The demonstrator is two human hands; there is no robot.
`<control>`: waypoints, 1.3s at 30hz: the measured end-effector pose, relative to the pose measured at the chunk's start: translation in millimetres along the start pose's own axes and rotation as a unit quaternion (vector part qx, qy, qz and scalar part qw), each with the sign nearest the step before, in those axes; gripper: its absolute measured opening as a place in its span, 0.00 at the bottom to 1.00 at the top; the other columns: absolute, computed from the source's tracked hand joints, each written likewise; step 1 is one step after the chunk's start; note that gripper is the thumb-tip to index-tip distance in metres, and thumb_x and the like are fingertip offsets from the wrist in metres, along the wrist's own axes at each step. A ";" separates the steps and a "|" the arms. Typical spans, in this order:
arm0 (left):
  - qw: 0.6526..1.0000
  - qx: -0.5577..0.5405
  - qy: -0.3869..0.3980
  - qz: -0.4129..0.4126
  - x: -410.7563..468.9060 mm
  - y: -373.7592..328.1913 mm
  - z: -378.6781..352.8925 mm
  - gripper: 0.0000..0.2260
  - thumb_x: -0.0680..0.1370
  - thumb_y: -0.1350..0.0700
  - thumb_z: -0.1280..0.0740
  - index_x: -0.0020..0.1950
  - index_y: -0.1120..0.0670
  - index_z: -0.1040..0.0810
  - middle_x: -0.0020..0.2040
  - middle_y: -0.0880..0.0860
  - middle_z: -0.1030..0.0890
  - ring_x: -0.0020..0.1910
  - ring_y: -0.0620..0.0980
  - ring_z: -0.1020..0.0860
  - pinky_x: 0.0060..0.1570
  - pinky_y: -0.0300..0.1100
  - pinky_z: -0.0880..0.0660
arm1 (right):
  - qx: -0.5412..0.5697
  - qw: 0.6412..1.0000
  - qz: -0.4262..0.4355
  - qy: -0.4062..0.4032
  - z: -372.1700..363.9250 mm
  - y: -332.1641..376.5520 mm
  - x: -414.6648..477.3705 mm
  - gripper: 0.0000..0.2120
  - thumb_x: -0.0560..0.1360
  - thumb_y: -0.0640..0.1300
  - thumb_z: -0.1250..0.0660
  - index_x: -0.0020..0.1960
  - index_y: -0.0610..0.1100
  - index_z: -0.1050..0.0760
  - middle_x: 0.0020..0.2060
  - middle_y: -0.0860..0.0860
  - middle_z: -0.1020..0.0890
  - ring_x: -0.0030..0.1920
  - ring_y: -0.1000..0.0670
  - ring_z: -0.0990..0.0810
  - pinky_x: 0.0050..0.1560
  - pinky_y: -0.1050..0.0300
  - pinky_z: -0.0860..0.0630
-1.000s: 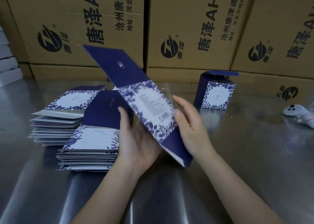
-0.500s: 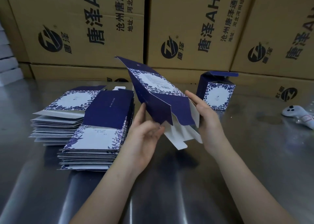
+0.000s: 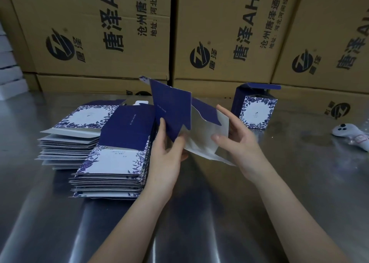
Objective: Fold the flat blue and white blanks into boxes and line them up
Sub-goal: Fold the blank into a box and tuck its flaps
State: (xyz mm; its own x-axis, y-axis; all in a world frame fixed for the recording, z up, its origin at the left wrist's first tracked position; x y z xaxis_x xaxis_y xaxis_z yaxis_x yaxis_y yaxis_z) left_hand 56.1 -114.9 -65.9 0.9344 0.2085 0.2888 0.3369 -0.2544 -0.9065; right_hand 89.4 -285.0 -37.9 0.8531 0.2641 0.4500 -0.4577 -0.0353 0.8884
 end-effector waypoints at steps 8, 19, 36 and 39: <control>0.997 0.034 -0.062 -0.030 -3.4 -5.3 -0.5 0.24 0.82 0.53 0.36 0.77 0.44 0.36 0.74 0.43 0.30 0.70 0.47 0.28 0.68 0.52 0.28 | 0.016 0.988 0.025 -0.152 4.7 7.5 1.7 0.13 0.80 0.38 0.39 0.58 0.51 0.22 0.47 0.57 0.16 0.47 0.57 0.18 0.40 0.63 0.22; 0.998 -0.018 -0.058 0.026 2.9 -13.8 4.8 0.16 0.83 0.55 0.39 0.67 0.40 0.23 0.57 0.46 0.16 0.50 0.48 0.16 0.39 0.39 0.19 | -0.288 0.904 0.268 -0.168 4.3 14.1 -5.3 0.10 0.81 0.43 0.41 0.57 0.48 0.23 0.65 0.43 0.27 0.68 0.59 0.32 0.63 0.64 0.34; 0.996 -0.012 -0.048 0.074 2.9 -16.1 5.0 0.12 0.82 0.53 0.39 0.64 0.41 0.24 0.56 0.50 0.16 0.45 0.51 0.14 0.49 0.51 0.18 | -0.250 0.965 0.085 -0.003 12.4 33.4 -7.1 0.19 0.71 0.52 0.27 0.59 0.62 0.29 0.56 0.69 0.28 0.59 0.62 0.27 0.56 0.64 0.28; 0.996 -0.015 -0.024 0.089 2.5 -15.5 4.2 0.12 0.81 0.49 0.37 0.64 0.37 0.26 0.60 0.47 0.18 0.47 0.50 0.14 0.49 0.52 0.19 | -0.257 0.955 0.115 -0.089 9.6 28.1 -5.9 0.11 0.71 0.49 0.28 0.51 0.52 0.25 0.50 0.61 0.23 0.52 0.54 0.23 0.51 0.52 0.23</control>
State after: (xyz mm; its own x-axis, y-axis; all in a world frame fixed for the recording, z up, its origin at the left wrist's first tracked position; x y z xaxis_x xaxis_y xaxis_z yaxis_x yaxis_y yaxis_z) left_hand 52.7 -106.5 -52.5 0.9733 0.2018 0.1094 0.1708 -0.3183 -0.9325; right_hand 74.0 -296.8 -14.7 0.7227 0.1365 0.6776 -0.6621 0.4181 0.6219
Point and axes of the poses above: each hand's wrist, its own x-axis towards the middle knuckle, its own z-axis out of the back of the hand, y = z × x, the point moved 1 cm from there along x, towards the middle knuckle
